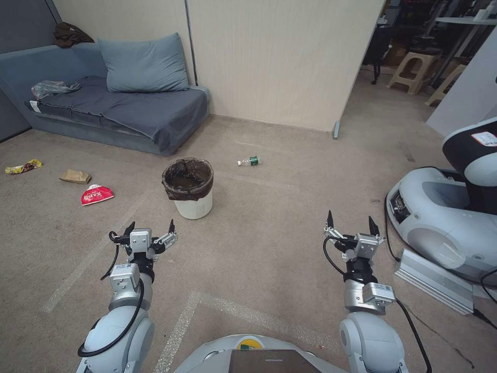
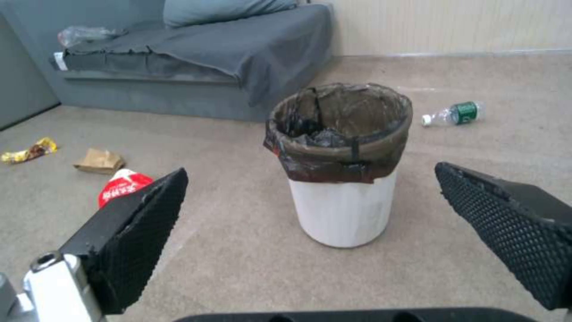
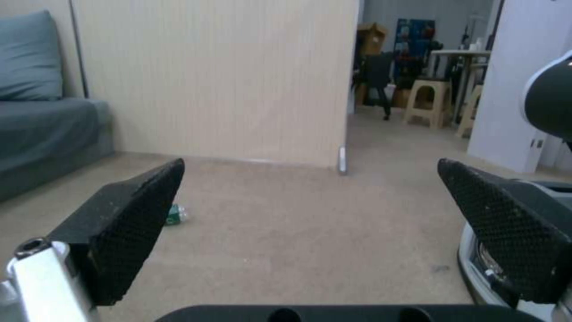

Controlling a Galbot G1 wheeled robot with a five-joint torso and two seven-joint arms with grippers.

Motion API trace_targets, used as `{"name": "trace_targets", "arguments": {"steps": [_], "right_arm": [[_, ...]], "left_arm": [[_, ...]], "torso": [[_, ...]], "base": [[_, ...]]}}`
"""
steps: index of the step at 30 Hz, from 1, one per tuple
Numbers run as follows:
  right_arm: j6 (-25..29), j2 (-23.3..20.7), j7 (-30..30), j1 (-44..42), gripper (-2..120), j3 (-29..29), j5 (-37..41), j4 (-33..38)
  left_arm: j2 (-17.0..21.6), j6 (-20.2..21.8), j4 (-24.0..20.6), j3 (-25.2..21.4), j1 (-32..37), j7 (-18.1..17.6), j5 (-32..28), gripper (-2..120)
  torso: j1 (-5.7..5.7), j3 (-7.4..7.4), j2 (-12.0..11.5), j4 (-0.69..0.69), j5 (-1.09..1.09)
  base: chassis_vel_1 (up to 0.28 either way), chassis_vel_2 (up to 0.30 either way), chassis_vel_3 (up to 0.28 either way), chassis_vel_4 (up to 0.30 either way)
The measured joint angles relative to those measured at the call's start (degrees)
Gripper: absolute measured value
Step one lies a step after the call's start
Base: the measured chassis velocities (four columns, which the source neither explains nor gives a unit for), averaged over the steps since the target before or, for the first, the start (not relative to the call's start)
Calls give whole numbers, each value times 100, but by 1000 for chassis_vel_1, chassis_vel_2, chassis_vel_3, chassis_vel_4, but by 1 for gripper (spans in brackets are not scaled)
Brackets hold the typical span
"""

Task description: Pick up the trash bin, then pick up the garbage from the floor and place it into the trash bin.

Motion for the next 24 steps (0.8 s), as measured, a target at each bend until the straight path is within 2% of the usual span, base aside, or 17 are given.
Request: {"name": "trace_targets", "arguments": {"steps": [24], "right_arm": [[-9,-4,-17,85,100,13,-13,-127]], "left_arm": [[-12,6,88,11,-116,37,34,100]], "torso": [[0,0,-1,1,0]], "base": [[-2,2,2,-2]]}}
